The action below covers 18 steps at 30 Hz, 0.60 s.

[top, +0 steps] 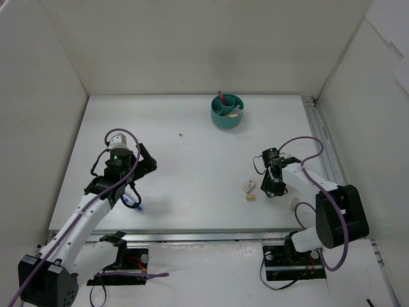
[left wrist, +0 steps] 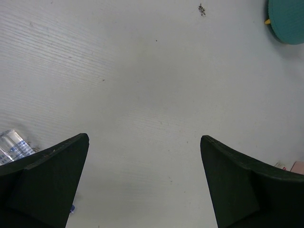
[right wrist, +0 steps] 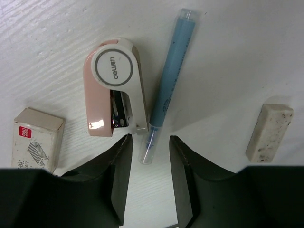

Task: Sort the stationery into containers
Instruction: Pick up the pen from the center of the board.

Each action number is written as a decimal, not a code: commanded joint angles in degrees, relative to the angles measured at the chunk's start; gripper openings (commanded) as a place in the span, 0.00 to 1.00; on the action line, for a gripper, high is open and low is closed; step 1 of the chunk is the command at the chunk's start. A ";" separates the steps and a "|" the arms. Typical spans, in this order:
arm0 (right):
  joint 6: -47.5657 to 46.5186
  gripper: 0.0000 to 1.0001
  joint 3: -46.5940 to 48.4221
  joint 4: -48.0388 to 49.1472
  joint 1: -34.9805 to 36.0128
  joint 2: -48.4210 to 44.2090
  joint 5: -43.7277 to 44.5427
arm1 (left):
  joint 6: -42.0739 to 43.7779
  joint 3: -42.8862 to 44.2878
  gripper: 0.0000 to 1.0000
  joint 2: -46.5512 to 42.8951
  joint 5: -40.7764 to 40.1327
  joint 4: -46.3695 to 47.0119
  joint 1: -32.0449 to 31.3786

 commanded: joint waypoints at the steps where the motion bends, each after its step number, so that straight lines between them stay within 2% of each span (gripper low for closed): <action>1: -1.84 0.33 0.91 0.13 -1.81 -0.26 -1.00 | 0.60 1.55 1.00 0.54 -1.81 2.42 -0.32; 4: -3.24 0.31 0.91 0.13 -2.69 -0.35 -2.06 | 0.78 1.99 1.00 1.33 -2.25 2.51 -0.32; 8: -5.26 0.35 1.00 -0.05 -3.92 0.18 -3.91 | 0.78 3.13 1.00 2.65 -3.04 2.16 -0.32; 12: -6.94 0.35 1.70 -0.14 -5.33 1.14 -6.02 | 0.51 4.10 1.00 4.05 -3.65 2.16 -0.32; 13: -7.55 0.29 1.70 -0.22 -5.51 1.41 -6.37 | 0.51 4.53 1.00 4.32 -3.83 2.16 -0.32; 15: -8.43 0.24 2.05 -0.31 -6.12 1.93 -7.25 | 0.60 5.32 1.00 4.84 -4.35 2.07 -0.32; 16: -8.96 0.16 2.23 -0.31 -6.47 1.94 -7.60 | 0.51 5.59 1.00 5.02 -4.62 1.98 -0.32; 18: -9.57 0.12 2.41 -0.49 -7.26 2.37 -8.57 | 0.43 6.03 1.00 5.37 -5.15 1.98 -0.32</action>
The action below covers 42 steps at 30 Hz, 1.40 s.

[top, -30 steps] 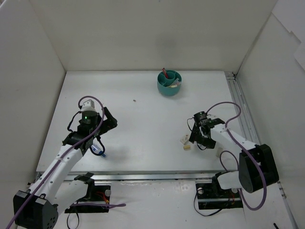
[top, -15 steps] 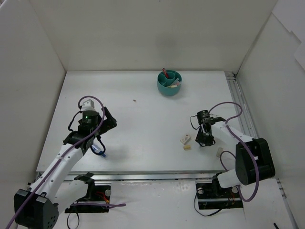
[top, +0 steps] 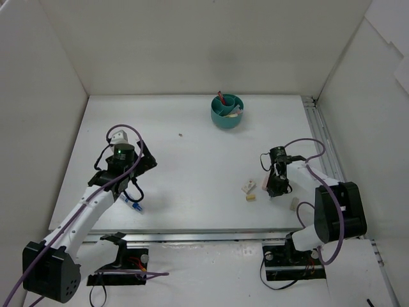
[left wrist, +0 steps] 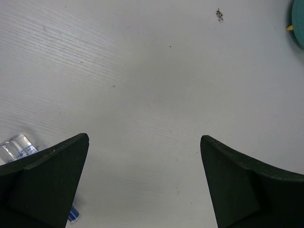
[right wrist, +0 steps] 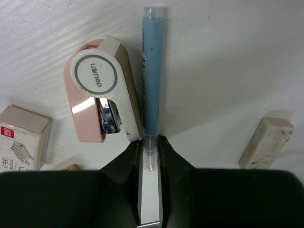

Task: Sort the stationery into containers
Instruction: Pick up the pen from the center of the board, then place the pen in the storage box.

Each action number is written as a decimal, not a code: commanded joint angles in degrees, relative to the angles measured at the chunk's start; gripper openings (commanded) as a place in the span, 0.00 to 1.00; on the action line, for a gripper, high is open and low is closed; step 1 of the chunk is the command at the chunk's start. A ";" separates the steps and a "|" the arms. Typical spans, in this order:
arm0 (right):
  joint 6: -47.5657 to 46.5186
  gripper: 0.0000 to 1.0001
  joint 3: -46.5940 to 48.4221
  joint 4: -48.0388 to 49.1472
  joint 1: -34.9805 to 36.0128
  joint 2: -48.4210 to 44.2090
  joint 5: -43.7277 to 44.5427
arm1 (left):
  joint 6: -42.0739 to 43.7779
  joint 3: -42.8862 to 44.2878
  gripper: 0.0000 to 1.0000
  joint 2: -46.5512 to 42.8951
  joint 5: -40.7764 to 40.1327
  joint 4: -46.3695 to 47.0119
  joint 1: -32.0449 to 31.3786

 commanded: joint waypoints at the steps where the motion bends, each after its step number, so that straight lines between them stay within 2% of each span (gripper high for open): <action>1: -2.16 0.04 2.21 -0.81 -1.15 0.54 -1.99 | 0.53 4.37 1.00 0.28 -2.15 2.07 -0.32; 2: -2.25 0.00 2.21 -0.82 -1.67 0.54 -2.51 | 0.53 4.63 1.00 0.46 -2.33 1.90 -0.32; 8: -3.05 0.00 2.91 -1.43 -2.11 -0.86 -3.05 | 1.24 6.39 1.00 1.16 -2.51 1.89 -0.32; 11: -3.13 0.00 4.40 -3.35 -2.11 -5.16 0.10 | 1.59 7.01 1.00 1.42 -2.33 1.72 -0.32; 14: -4.80 0.00 7.56 -5.20 -2.20 -9.64 5.02 | 2.20 7.62 1.00 1.69 -2.42 1.37 -0.32; 17: -12.07 0.00 15.80 -5.12 -1.94 -12.28 4.61 | 2.38 8.32 1.00 1.69 -2.86 1.02 -0.32; 22: -30.79 0.00 28.20 -2.23 4.81 -10.19 11.88 | 2.38 8.24 1.00 1.16 -3.65 1.01 -0.32; 25: -39.23 0.00 37.96 -1.17 7.64 -5.27 9.89 | 2.03 8.41 1.00 1.34 -4.52 0.32 -0.32; 26: -46.91 0.00 42.33 -1.08 8.60 -2.30 10.13 | 2.12 9.37 1.00 1.51 -4.96 -0.38 -0.32; 28: -54.86 0.00 46.31 -0.56 11.24 0.79 12.76 | 2.03 9.91 1.00 1.34 -6.02 -1.96 -0.32; 29: -63.34 0.00 49.72 -0.03 11.85 3.50 12.08 | 2.29 10.00 1.00 1.25 -6.11 -2.15 -0.32; 31: -75.06 0.00 51.16 -0.03 13.35 5.54 5.70 | 2.38 10.26 1.00 0.81 -5.59 -2.94 1.34; 32: -85.99 0.00 51.77 -0.20 13.44 7.12 3.83 | 2.55 9.91 1.00 0.46 -5.41 -3.11 1.35; 34: -94.41 0.00 52.83 -0.20 14.84 8.97 3.19 | 2.21 9.38 1.00 -0.16 -5.41 -3.29 2.23; 35: -100.54 0.00 54.66 -0.29 15.11 11.33 4.67 | 1.86 8.77 1.00 -0.24 -5.32 -3.55 3.10; 40: -111.84 0.00 64.76 -2.39 18.19 23.36 18.45 | 0.80 8.06 1.00 0.02 -4.62 -4.34 5.39; 42: -116.15 0.00 67.59 -2.66 18.80 27.07 21.46 | 0.80 8.32 1.00 0.89 -4.44 -4.69 6.53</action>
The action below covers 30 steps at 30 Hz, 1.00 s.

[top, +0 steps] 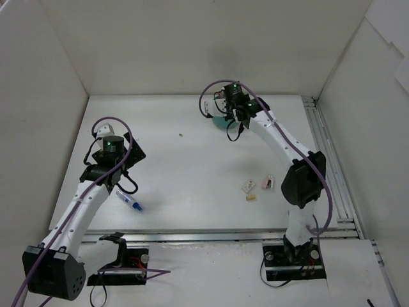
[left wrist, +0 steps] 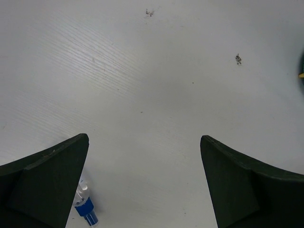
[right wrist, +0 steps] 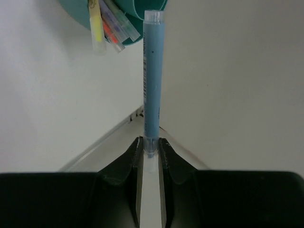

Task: Sort the stationery into containers
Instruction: Place the pen in the storage box.

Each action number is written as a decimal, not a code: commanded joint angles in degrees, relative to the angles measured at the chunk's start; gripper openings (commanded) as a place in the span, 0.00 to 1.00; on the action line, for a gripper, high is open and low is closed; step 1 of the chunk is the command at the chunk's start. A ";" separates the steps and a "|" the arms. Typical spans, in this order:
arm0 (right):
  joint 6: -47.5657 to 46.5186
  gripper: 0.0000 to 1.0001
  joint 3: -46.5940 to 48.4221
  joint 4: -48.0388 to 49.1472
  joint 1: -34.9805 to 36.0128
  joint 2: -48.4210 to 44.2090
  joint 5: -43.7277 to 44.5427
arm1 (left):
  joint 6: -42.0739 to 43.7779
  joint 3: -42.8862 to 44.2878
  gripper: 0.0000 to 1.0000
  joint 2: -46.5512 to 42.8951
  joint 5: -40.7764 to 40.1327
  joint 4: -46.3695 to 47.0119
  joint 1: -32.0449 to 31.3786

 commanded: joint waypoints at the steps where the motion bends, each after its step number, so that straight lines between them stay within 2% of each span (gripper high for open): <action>1: -14.70 0.00 8.07 -0.39 0.99 6.19 10.43 | -0.27 1.62 1.00 0.37 0.15 0.16 1.18; 4: -19.87 0.00 14.67 -0.74 1.34 13.16 14.83 | 0.17 2.58 1.00 1.69 0.59 -0.28 1.80; 10: -25.50 0.00 18.12 -0.39 2.22 17.64 16.59 | 1.57 3.37 1.00 4.15 3.13 -0.20 4.70; 18: -34.65 0.00 12.33 10.76 2.22 21.08 25.03 | 3.50 3.20 1.00 7.14 6.65 1.03 6.81; 30: -38.09 0.00 10.03 17.01 2.31 24.25 22.76 | 3.68 2.41 1.00 8.73 8.94 2.18 9.18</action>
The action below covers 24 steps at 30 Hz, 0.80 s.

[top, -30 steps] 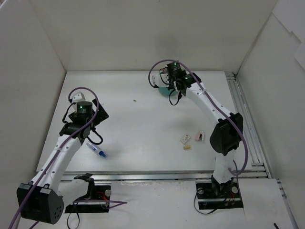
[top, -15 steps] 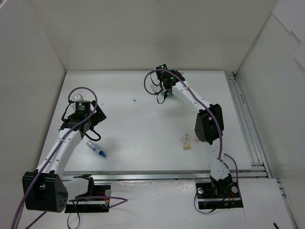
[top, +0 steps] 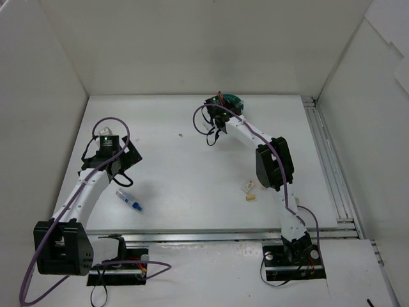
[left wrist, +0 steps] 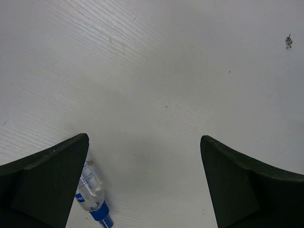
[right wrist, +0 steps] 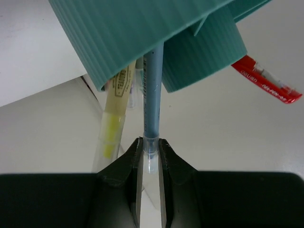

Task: Sort the stationery into containers
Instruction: Place the pen in the storage box.

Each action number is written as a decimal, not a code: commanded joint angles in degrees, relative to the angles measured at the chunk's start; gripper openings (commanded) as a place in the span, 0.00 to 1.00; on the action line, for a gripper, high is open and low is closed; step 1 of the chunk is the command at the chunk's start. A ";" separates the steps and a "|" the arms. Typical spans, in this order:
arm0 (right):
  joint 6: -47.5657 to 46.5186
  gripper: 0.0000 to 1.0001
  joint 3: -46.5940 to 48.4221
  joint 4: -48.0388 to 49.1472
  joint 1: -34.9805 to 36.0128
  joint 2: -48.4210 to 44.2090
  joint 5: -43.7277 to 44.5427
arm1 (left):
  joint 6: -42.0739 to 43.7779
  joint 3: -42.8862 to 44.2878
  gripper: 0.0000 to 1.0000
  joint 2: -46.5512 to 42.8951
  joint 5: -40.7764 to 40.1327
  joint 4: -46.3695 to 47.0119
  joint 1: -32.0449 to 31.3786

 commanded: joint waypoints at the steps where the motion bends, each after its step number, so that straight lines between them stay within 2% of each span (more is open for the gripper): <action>1: -2.55 0.00 0.22 4.94 0.47 -1.00 1.31 | 0.89 2.21 1.00 -1.20 0.37 2.53 0.72; 2: -2.64 0.00 -0.22 5.21 0.56 -0.82 0.96 | 0.80 2.04 1.00 -1.29 0.29 2.52 0.72; 7: -2.37 0.23 -1.36 6.71 0.91 -0.73 0.61 | 0.80 1.86 1.00 -1.46 0.20 2.35 0.72; 16: -1.94 0.37 0.13 10.04 1.62 -3.19 0.78 | 0.36 1.77 1.00 -3.39 0.11 1.12 0.72; 22: 0.08 0.47 2.15 13.03 3.46 -6.70 0.61 | -0.78 0.19 1.00 -8.66 -0.94 -0.90 0.72; 24: 1.49 0.53 2.76 14.95 4.34 -7.67 0.26 | -1.48 -0.69 1.00 -11.12 -1.91 -2.47 1.25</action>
